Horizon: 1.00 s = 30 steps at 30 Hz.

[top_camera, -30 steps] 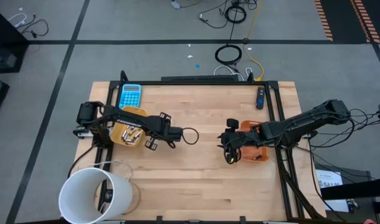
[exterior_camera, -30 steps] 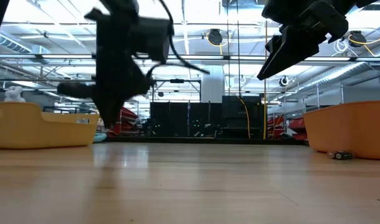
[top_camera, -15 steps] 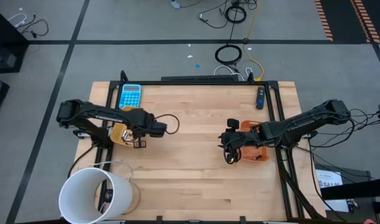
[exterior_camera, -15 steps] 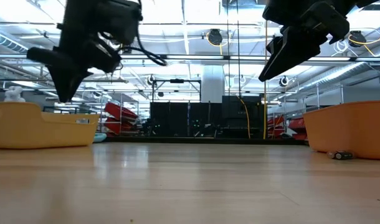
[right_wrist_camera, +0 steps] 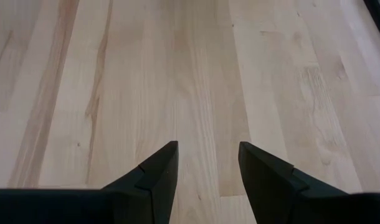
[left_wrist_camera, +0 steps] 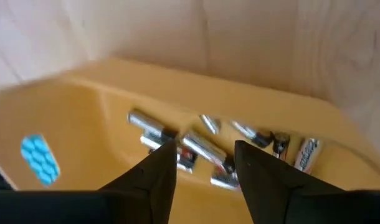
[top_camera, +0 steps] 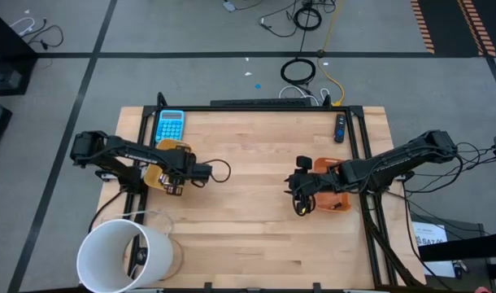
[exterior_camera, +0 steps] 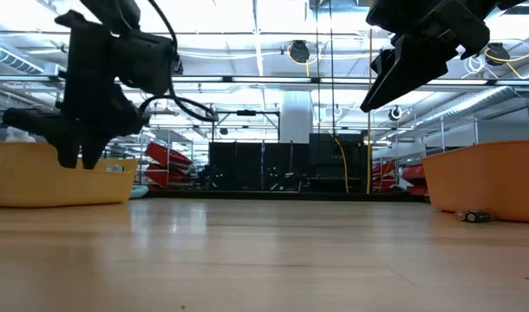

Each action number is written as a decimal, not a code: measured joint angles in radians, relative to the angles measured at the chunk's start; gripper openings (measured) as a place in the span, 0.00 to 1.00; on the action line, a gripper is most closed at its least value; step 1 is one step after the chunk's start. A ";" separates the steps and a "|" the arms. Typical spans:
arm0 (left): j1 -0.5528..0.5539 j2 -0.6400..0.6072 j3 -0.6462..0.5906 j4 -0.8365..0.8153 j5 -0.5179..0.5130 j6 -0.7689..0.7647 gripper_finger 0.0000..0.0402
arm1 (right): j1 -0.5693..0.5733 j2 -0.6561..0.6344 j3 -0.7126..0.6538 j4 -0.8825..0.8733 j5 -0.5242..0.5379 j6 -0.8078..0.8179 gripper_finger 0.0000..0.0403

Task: Sort batteries
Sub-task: Adjust the yellow bin

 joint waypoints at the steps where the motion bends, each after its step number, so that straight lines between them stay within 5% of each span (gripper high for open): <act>1: 0.000 0.000 -0.006 0.019 0.001 0.016 0.42 | 0.000 0.000 0.000 0.000 0.000 -0.001 0.40; 11: 0.031 0.000 -0.037 0.198 0.148 0.124 0.43 | 0.000 0.000 0.000 0.002 0.004 -0.010 0.40; 30: 0.125 0.000 -0.037 0.491 0.143 0.246 0.43 | 0.000 0.000 0.000 0.003 0.004 -0.017 0.40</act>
